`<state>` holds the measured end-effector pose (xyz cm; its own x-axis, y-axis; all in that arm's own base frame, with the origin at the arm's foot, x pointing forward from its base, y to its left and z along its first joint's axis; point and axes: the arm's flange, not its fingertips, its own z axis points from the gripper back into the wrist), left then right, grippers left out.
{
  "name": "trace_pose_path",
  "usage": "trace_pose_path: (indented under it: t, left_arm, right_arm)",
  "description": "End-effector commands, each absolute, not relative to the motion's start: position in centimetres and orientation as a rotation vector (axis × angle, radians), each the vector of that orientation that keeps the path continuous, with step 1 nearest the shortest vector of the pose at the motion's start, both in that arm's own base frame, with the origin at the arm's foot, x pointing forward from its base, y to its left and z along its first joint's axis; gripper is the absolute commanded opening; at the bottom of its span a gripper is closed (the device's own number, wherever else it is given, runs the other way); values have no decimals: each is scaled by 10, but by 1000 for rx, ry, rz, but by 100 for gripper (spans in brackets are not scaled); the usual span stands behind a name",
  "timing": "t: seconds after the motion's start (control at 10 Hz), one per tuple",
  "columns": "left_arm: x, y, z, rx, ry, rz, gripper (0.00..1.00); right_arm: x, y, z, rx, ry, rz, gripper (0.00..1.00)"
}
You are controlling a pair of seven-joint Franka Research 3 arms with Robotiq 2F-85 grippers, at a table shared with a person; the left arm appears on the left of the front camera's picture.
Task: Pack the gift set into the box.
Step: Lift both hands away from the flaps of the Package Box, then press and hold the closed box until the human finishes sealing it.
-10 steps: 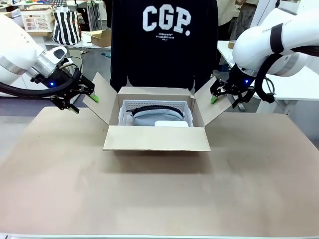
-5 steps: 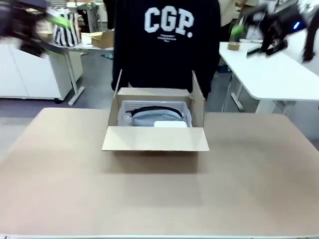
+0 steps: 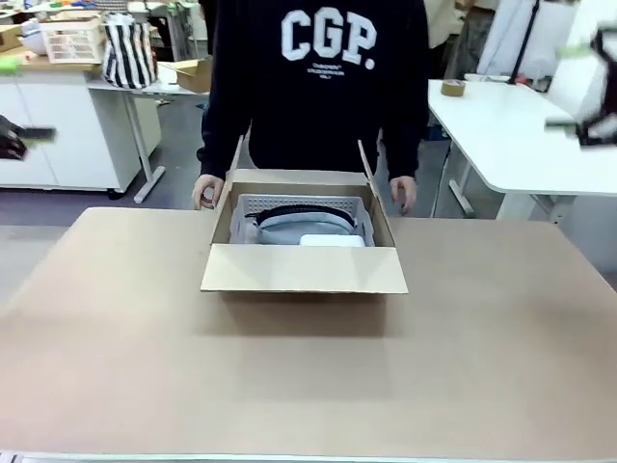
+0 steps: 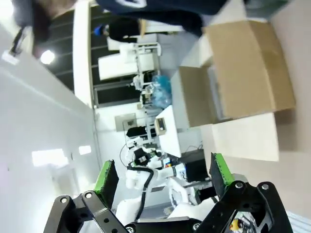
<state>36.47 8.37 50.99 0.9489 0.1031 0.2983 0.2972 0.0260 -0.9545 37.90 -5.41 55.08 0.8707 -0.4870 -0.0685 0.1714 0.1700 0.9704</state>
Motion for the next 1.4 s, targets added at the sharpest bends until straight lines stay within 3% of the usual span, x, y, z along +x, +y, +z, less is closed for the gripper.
trace_pose_path:
  t: [0.0,1.3]
  left_arm:
    - [349,69,544,-1504,-366,-249,100]
    - [349,69,544,-1504,-366,-249,100]
  right_arm:
    - [369,-43,587,1328,-337,-432,100]
    - [369,-43,587,1328,-337,-432,100]
